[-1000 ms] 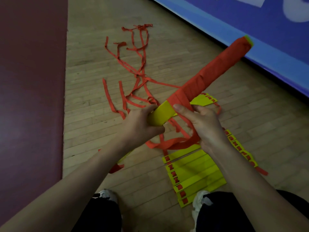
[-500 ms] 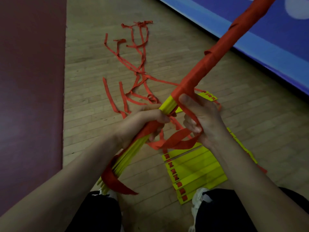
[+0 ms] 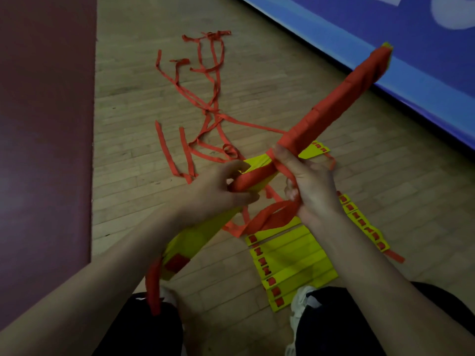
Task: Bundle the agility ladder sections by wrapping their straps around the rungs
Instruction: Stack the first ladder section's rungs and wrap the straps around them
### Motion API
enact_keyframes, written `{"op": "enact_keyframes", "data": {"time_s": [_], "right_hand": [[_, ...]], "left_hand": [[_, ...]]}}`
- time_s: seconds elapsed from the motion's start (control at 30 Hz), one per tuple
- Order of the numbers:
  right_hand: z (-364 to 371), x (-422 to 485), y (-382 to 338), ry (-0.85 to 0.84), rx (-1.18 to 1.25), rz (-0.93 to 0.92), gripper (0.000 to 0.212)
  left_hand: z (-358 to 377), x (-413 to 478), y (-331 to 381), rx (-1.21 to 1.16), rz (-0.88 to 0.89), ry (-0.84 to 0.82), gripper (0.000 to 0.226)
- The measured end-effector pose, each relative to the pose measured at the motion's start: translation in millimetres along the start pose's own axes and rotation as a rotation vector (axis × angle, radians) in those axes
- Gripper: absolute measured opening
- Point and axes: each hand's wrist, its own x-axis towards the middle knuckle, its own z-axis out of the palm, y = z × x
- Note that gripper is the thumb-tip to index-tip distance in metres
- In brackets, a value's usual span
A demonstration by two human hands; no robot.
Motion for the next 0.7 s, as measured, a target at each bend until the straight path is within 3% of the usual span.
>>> {"op": "enact_keyframes", "data": {"time_s": [0.07,0.17,0.33,0.6,0.7], "right_hand": [[1,1,3,0.063,-0.005,-0.011,0.039],[3,0,3,0.1,0.033,-0.022,0.032],[4,0,-1,0.071,0.058,-0.076,0.031],[3,-3,0,-0.054,-0.036,-0.11,0.018],[4,-6,-1,-0.08,-0.014,-0.047,0.029]], "left_hand": [[5,-3,-1,0.489,0.094,0.131,0.061],[19,-5,-5,0.828,0.145,0.165,0.079],[19,-2,-16,0.651,0.245,0.315,0.081],[7,-1,-14,0.35,0.132,0.374,0.084],[0,-2,-9,0.168,0.062,0.34,0.083]]}}
